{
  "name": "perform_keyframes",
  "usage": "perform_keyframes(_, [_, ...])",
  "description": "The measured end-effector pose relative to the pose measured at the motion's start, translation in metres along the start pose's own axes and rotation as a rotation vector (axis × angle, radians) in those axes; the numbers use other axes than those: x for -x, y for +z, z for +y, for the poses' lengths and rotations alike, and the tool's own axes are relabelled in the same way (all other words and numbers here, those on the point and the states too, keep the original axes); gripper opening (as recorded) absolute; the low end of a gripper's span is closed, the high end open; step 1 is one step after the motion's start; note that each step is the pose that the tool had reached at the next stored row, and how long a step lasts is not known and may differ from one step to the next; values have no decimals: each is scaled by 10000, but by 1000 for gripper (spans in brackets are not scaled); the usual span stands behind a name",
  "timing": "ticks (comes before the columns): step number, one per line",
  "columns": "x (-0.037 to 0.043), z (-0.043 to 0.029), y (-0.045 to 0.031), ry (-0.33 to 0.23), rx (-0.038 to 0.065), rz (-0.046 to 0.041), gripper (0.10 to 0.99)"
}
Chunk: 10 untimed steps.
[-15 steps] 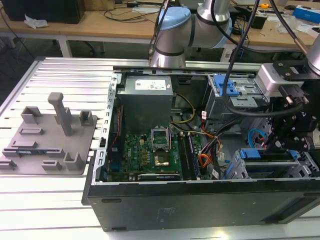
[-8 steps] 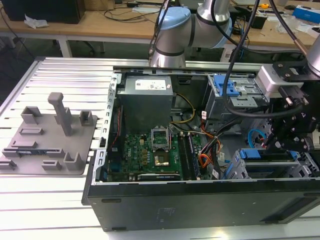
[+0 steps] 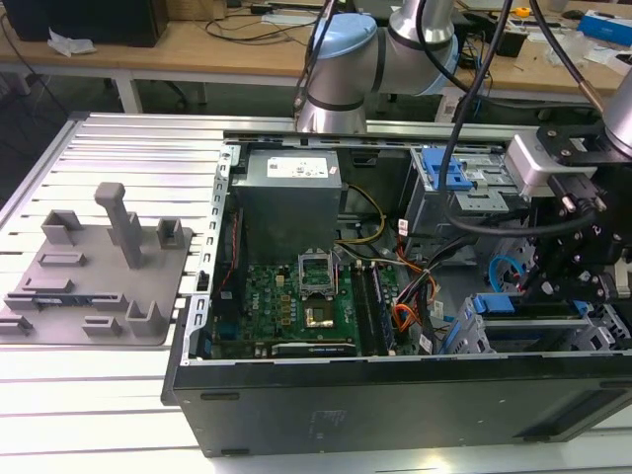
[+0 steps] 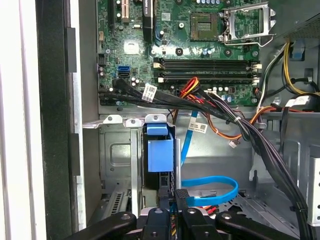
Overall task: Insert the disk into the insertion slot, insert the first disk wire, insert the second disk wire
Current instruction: 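Insert the second disk wire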
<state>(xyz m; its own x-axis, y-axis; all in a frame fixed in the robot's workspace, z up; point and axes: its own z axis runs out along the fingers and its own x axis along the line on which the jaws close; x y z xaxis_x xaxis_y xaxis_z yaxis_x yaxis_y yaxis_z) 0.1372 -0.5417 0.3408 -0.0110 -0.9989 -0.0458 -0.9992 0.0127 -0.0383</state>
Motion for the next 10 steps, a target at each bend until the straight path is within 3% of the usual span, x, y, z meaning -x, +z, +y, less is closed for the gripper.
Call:
perform_keyframes(7, [-1, 3, 55, -1, 7, -20, 161])
perform_keyframes(8, [-3, 6, 50, 1, 5, -15, 231])
perform_keyframes(10, [3, 3, -22, 0, 5, -5, 231])
